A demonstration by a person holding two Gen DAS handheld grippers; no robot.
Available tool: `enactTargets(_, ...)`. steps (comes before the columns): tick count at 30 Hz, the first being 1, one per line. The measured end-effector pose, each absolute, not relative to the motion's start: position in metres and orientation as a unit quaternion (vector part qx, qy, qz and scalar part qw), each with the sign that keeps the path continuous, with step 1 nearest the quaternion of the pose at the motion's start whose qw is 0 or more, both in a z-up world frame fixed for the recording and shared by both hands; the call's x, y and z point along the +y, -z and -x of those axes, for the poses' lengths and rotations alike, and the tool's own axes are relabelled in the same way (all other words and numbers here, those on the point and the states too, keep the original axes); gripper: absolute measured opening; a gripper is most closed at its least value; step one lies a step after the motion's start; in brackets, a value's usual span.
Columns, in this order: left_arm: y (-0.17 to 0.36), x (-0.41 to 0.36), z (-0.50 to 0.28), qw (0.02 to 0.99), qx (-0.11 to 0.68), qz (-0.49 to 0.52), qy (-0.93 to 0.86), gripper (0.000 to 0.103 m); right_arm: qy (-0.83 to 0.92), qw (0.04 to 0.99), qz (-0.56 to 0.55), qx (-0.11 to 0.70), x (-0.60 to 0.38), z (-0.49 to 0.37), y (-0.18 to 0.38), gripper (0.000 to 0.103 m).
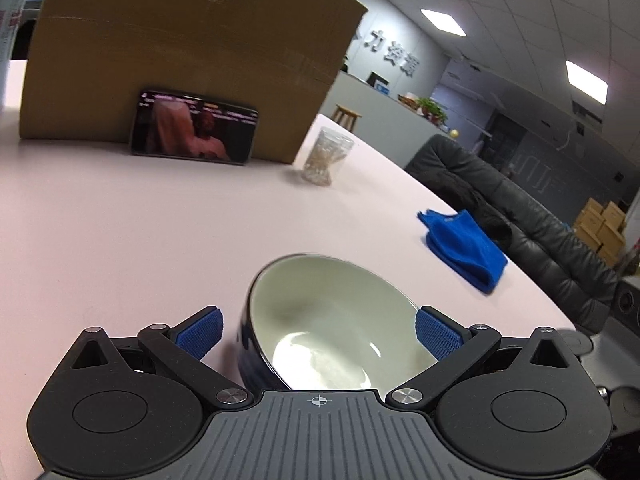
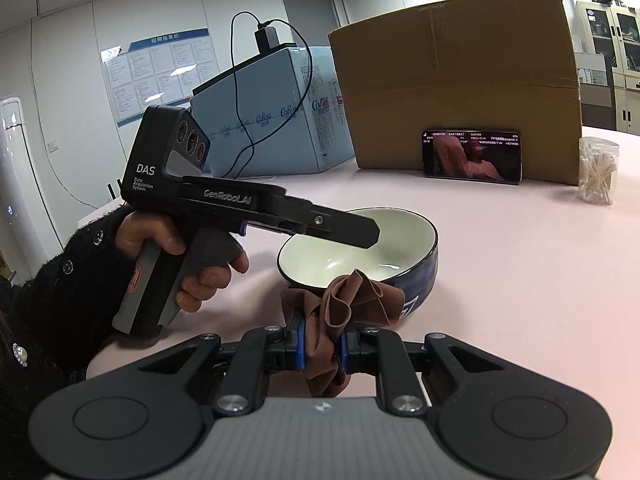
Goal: Clean bowl
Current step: 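Wipe the outer wall near the rim with the right tool while the left holds the bowl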
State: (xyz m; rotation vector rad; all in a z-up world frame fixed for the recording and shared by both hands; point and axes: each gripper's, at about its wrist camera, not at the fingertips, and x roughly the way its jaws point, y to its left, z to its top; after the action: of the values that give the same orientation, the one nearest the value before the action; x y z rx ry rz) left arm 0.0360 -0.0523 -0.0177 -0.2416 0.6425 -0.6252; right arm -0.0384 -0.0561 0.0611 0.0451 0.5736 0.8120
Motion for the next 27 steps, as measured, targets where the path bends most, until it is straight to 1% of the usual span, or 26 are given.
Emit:
enactTargets(4,0.015,-0.059,-0.026,0.897,0.309,0.098,0.302,0.103,-0.377,0.885,-0.022,0.272,-0.062,0.037,-0.063,0.018)
enactTargets(14,0.017,-0.054,-0.001,0.894,0.304,0.123,0.306,0.103,-0.323,0.907,-0.022,0.267,-0.079,0.029,-0.065,0.019)
enactTargets(17,0.018,-0.054,0.001,0.896,0.300,0.122,0.303,0.103,-0.337,0.903,-0.016,0.266,-0.075,0.031,-0.064,0.019)
enactTargets(20,0.018,-0.055,0.002,0.902,0.297,0.112,0.294,0.103,-0.358,0.896,-0.002,0.264,-0.065,0.035,-0.065,0.024)
enactTargets(27,0.018,-0.055,0.003,0.906,0.294,0.110,0.284,0.103,-0.384,0.884,-0.006,0.266,-0.062,0.040,-0.066,0.024)
